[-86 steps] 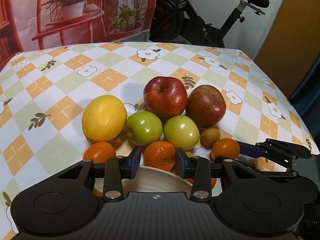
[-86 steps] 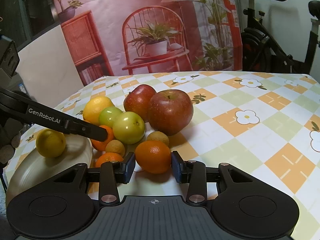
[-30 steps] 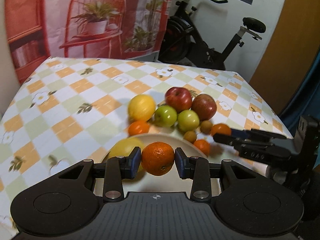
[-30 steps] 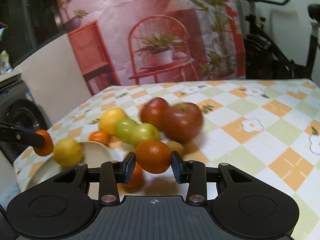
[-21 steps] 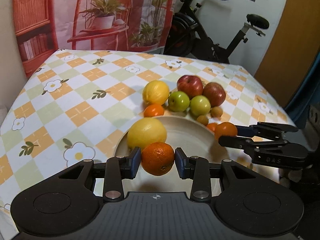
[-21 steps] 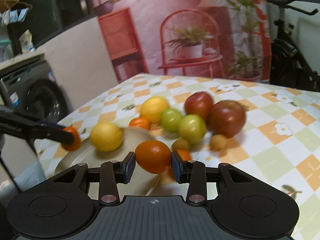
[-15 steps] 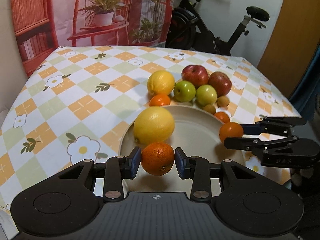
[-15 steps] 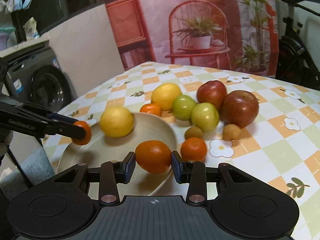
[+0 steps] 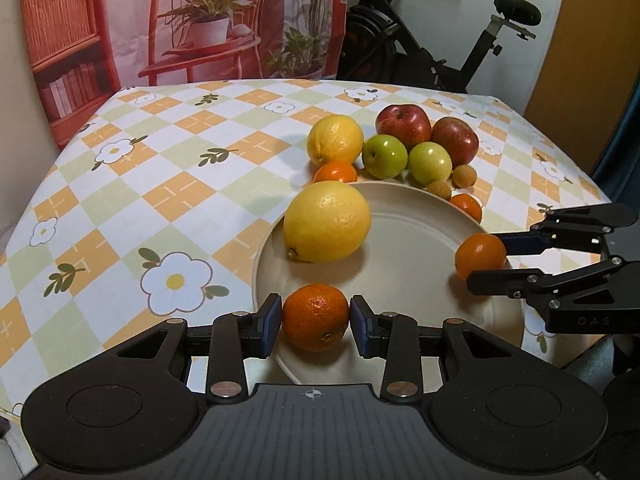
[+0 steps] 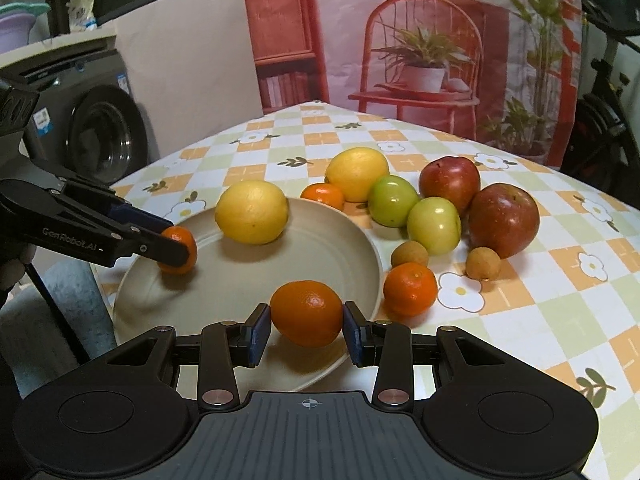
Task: Organize fruits
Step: 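Lower both held tangerines into the cream plate and open both grippers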
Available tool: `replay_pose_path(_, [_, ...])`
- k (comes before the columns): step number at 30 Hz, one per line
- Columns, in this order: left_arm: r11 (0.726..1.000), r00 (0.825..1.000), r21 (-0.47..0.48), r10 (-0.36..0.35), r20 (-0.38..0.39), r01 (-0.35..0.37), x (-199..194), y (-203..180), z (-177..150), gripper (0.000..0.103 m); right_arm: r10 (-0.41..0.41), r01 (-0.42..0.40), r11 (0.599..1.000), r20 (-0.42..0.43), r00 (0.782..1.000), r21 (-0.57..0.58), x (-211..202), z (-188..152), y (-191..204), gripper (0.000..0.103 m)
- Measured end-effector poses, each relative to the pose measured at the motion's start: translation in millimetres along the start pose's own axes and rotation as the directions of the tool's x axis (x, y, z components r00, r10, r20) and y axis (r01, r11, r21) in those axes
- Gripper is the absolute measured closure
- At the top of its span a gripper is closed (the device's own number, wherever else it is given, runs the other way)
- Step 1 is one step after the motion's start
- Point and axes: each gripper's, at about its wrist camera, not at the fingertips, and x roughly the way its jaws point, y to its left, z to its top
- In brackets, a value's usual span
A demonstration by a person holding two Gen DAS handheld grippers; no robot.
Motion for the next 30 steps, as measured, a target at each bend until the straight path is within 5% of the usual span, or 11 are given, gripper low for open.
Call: replay_pose_path(30, [0.999,0.999,-0.014,0.031,0.024,-0.031,-5.6,-0.4,-2.4,0.063,-0.041,0.042,0.999,0.034,0.999,-0.032,-6.6,-0.2,-0.5,0.062])
